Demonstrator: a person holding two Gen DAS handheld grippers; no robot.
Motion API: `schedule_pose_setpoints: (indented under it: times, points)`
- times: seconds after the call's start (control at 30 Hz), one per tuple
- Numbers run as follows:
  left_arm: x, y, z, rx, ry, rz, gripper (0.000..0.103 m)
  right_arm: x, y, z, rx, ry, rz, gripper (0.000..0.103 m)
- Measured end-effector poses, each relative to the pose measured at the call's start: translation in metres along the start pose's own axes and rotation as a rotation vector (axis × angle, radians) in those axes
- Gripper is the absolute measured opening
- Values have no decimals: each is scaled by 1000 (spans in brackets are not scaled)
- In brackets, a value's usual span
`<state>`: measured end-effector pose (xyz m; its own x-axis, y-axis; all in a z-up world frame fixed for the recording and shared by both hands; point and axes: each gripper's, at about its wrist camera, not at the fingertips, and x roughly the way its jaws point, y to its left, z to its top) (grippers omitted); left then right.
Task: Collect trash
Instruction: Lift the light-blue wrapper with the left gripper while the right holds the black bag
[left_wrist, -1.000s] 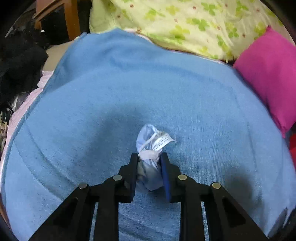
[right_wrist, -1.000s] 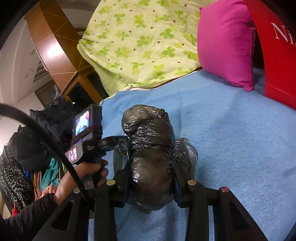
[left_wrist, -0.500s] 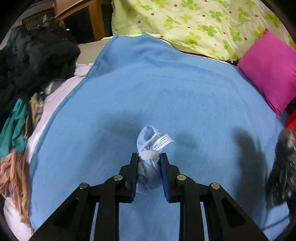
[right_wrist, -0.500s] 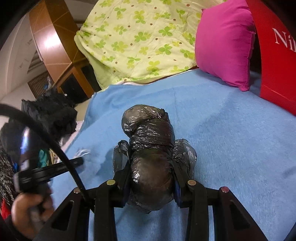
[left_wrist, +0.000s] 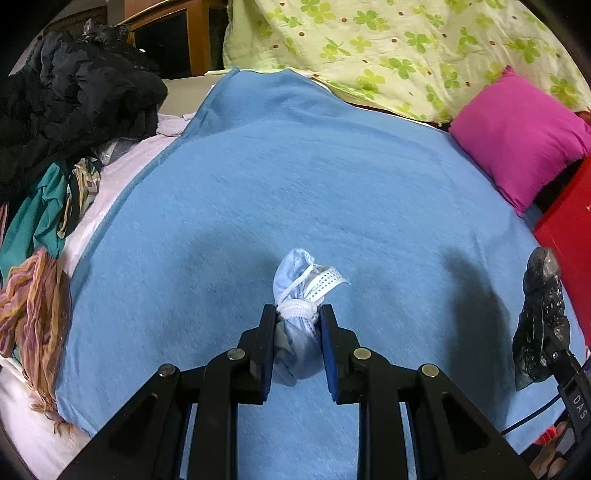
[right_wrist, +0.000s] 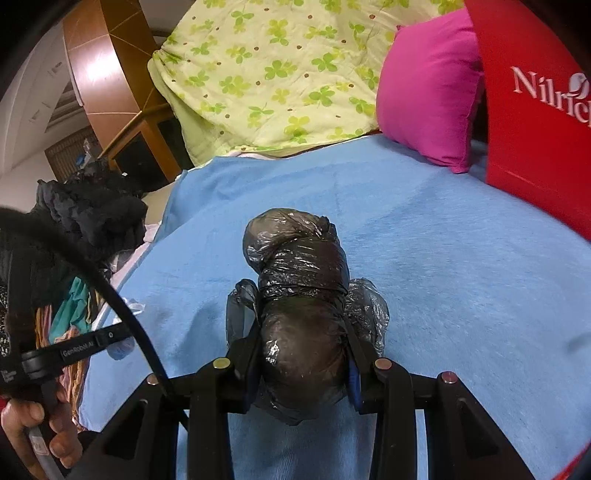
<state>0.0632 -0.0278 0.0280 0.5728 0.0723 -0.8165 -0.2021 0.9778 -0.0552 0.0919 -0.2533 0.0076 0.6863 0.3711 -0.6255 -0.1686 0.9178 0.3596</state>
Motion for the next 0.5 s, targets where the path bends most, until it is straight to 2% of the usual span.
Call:
schedule_pose_setpoints:
  times: [0.5]
  points:
    - [-42,-38,-17,61,-43,-103,24,-89,-7,6,-3,-107,-35,39]
